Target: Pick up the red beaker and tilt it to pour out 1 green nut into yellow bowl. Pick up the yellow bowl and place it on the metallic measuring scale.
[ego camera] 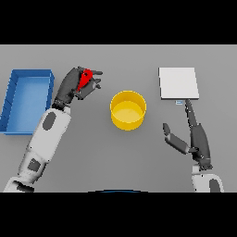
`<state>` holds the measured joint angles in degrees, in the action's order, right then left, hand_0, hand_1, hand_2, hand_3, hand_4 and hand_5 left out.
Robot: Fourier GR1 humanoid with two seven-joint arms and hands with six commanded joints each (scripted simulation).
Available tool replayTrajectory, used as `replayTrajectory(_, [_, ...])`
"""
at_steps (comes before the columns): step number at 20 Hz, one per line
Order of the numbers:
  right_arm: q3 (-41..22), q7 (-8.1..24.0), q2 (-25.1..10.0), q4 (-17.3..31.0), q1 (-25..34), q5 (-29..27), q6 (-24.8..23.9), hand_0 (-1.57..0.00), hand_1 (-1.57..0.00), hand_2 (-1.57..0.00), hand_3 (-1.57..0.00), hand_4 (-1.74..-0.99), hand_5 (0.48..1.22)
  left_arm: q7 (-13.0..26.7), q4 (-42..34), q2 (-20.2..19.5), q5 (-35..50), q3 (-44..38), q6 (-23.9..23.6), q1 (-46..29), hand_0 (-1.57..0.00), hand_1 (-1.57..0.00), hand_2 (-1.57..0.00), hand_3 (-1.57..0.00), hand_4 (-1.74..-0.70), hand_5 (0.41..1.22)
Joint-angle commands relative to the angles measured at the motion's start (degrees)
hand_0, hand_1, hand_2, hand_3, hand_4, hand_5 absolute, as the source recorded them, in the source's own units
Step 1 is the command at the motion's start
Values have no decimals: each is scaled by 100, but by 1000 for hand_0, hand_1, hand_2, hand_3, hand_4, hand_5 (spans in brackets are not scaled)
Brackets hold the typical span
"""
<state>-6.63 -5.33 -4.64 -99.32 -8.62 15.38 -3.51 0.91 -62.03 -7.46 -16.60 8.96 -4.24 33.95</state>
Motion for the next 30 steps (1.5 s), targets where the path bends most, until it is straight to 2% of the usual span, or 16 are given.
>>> replayTrajectory(1, [14,-54,-7,-14,-53,-26,7,1,1,1,1,-1256,676,106,-57,-34,-98,114,15,2,-1564,-1565,-1565,-1562,-1733,1117])
replayTrajectory(4, [22,77,3,24,10,-56,29,1,1,1,1,-1256,678,374,-162,-70,-329,412,-9,15,-1564,-1565,-1565,-1562,-1733,1112])
replayTrajectory(5, [-5,36,29,3,8,-36,19,1,1,1,1,-1254,680,613,-142,-118,-450,496,-11,127,-1566,-1566,-1566,-1564,-1734,1114])
replayTrajectory(7, [-11,123,36,3,65,-17,14,1,1,1,1,-1254,683,884,-117,-271,-878,834,-21,280,-1568,-1568,-1568,-1567,-1737,1128])
replayTrajectory(10, [-1,39,33,-77,-4,-103,65,1,1,1,1,-1255,689,1292,-160,-545,-1641,1497,146,530,-1569,-1569,-1569,-1569,-1739,1132])
replayTrajectory(13, [8,196,38,-33,50,-90,59,1,1,1,1,-1267,698,1428,17,-726,-2232,2049,393,908,-1570,-1570,-1570,-1570,-1740,1161])
replayTrajectory(15, [-37,138,76,-93,38,-72,51,1,1,1,1,-1274,702,1490,33,-793,-2490,2315,559,1120,-1570,-1570,-1570,-1570,-1740,1182])
replayTrajectory(16, [-35,18,33,-157,-51,-86,84,1,1,1,1,-1274,704,1472,77,-835,-2611,2460,627,1154,-1571,-1571,-1571,-1570,-1740,1190])
replayTrajectory(18, [-39,93,67,-117,-20,-95,79,1,1,1,1,-1284,705,1453,168,-876,-2827,2702,855,1445,-1571,-1571,-1571,-1571,-1649,1201])
replayTrajectory(19, [-51,82,96,-101,-44,-97,73,1,1,1,1,-1283,702,1401,249,-922,-2945,2827,931,1560,-1571,-1571,-1571,-1571,-1666,1205])
replayTrajectory(21, [-27,8,152,-59,-65,-176,70,1,1,1,1,-1287,690,1306,314,-1022,-3103,3109,1368,1841,-1571,-1571,-1571,-1391,-1687,1211])
replayTrajectory(23, [6,-69,182,-26,-80,-197,27,1,1,1,1,-1292,678,1079,490,-1018,-3302,3423,1518,2063,-1571,-1571,-1571,-1277,-1701,1215])
replayTrajectory(25, [92,9,224,96,-16,-342,41,1,1,1,1,-1295,664,822,607,-991,-3451,3725,1704,2291,-1571,-1571,-1571,-1383,-1713,1217])
replayTrajectory(27, [103,-128,240,-18,-76,-467,100,1,1,1,1,-1294,653,658,655,-967,-3652,4068,1866,2442,-1571,-1571,-1571,-1451,-1723,1218])
replayTrajectory(30, [90,-78,228,-70,-100,-418,76,1,1,1,1,-1291,640,544,830,-979,-3959,4526,2108,2722,-1571,-1571,-1571,-1509,-1732,1220])
